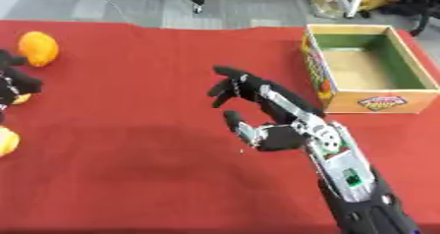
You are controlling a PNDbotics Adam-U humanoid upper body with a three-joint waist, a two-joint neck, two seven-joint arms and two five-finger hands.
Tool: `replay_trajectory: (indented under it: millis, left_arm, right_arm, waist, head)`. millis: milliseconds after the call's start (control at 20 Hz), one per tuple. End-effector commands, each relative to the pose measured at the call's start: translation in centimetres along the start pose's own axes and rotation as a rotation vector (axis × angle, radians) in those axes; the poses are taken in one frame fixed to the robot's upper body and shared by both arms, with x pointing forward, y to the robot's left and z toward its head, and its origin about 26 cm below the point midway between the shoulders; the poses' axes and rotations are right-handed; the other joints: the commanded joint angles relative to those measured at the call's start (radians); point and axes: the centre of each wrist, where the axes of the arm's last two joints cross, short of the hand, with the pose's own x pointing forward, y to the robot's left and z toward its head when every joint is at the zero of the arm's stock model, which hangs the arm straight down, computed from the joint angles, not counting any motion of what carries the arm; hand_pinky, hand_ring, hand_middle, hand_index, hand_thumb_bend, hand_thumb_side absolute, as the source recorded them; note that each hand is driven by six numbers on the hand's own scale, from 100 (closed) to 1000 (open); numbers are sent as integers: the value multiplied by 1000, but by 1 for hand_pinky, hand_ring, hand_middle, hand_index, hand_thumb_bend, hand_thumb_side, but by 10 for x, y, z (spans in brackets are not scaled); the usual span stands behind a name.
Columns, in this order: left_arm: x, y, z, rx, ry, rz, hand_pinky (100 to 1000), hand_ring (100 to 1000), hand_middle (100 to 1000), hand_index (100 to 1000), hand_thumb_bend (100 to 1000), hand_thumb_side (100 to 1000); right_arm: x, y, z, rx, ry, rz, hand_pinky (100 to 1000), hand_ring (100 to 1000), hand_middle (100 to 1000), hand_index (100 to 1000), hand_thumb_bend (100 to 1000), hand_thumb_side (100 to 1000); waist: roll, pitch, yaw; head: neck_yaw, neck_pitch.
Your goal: Pick up the objects with one hand, pass them to the other hand, and then place them into the box on the other side of the table.
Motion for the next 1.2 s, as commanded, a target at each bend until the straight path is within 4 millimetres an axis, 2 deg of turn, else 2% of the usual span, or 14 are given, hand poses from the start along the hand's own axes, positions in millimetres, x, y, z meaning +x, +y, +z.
replay_trajectory:
  millis: [50, 200, 300, 450, 500, 600, 800, 1200]
  left_arm:
    - [25, 31, -12, 23, -94, -194, 731, 637, 488, 739, 474, 657]
    - [33, 58, -22, -17, -120, -461, 759, 680, 537, 772, 543, 639]
    - [33, 75, -26, -103, -106, -681, 780, 717, 596, 809, 600, 628]
    - [27, 97, -25, -329, -28, -1055, 798, 757, 676, 847, 658, 552]
    - [25, 102, -24, -399, -1, -1139, 798, 757, 676, 847, 658, 552]
    - [18, 113, -21, -549, 66, -1275, 802, 752, 708, 863, 685, 469]
    - [5, 128, -18, -720, 203, -1422, 803, 756, 740, 877, 665, 353]
    - [-21, 141, -20, -737, 318, -1470, 801, 761, 750, 873, 570, 278]
  right_arm:
    - [3, -6, -1, 11, -5, 27, 835, 713, 743, 1000, 100, 440]
    - [3, -7, -1, 14, -2, 29, 835, 713, 743, 1000, 100, 440]
    - [3, -7, -1, 17, 0, 30, 835, 713, 743, 1000, 100, 440]
    - [3, -7, 1, 25, 8, 34, 835, 713, 743, 1000, 100, 440]
    - [2, -7, 2, 26, 10, 35, 835, 713, 743, 1000, 100, 440]
    - [2, -7, 3, 29, 18, 36, 835, 713, 743, 1000, 100, 441]
    - [1, -7, 5, 37, 24, 37, 835, 713, 743, 1000, 100, 441]
    - [1, -6, 5, 35, 24, 35, 836, 713, 742, 1000, 100, 441]
  waist:
    - [17, -17, -5]
    - [24, -17, -11]
    - [28, -16, -12]
    - [40, -16, -12]
    - [42, -17, -12]
    - [51, -20, -8]
    - [58, -26, -5]
    - [58, -26, -12]
  head:
    - [-3, 6]
    - [-6, 6]
    - [-8, 6]
    - [-16, 6]
    - [-19, 6]
    - [-22, 6]
    - [-23, 6]
    - [-23, 6]
